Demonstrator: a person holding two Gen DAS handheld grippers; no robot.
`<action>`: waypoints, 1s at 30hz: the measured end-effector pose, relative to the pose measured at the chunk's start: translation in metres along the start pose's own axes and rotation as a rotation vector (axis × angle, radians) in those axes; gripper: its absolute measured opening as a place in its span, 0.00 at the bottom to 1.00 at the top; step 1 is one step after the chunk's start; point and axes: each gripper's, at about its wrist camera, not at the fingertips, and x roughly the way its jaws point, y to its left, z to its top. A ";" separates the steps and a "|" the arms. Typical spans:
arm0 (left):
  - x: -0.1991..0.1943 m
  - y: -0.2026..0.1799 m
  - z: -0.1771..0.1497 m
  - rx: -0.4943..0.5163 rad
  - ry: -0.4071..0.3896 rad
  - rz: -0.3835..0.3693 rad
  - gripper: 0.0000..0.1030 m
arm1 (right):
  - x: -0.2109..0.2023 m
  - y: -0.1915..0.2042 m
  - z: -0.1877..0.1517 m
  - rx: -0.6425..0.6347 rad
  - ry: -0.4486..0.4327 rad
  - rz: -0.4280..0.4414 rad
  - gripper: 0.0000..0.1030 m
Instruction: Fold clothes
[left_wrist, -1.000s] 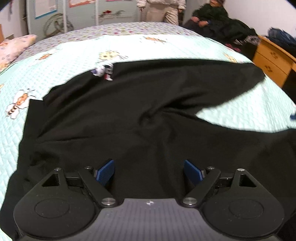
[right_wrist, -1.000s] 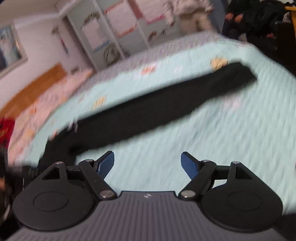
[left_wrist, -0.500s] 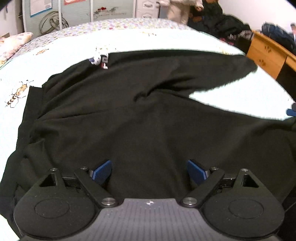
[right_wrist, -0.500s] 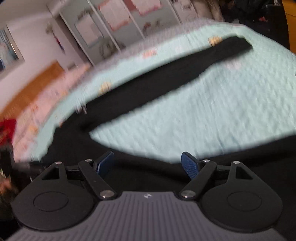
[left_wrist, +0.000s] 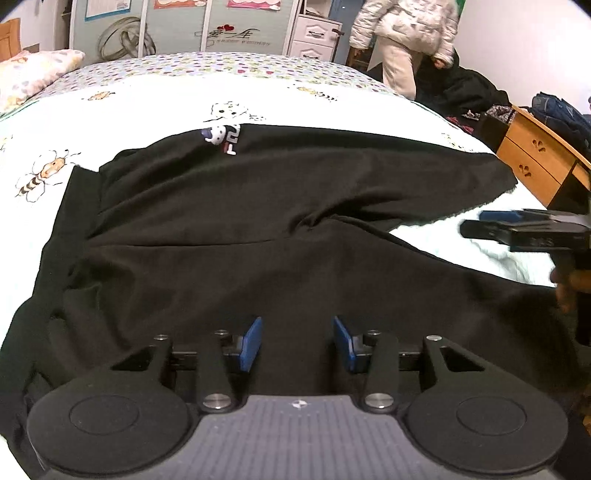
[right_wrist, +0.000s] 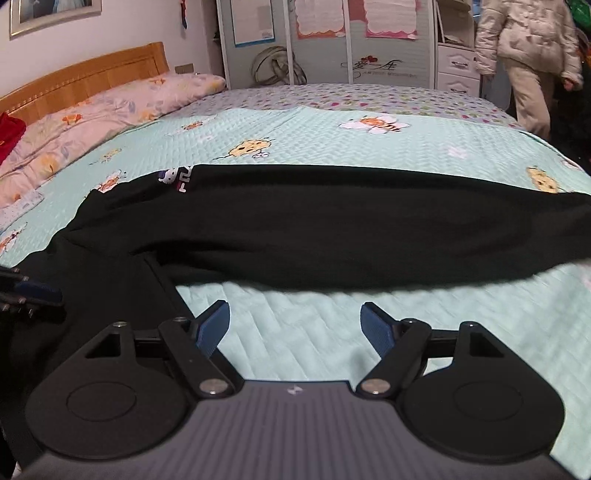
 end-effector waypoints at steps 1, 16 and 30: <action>0.000 0.001 0.000 -0.002 -0.002 0.001 0.44 | 0.006 0.003 0.003 -0.011 0.002 -0.001 0.77; -0.027 0.037 0.000 -0.082 -0.098 0.123 0.58 | 0.043 0.059 0.024 -0.095 0.080 0.248 0.62; -0.049 0.108 -0.022 -0.171 -0.045 0.245 0.68 | 0.035 0.119 -0.003 -0.208 0.169 0.212 0.63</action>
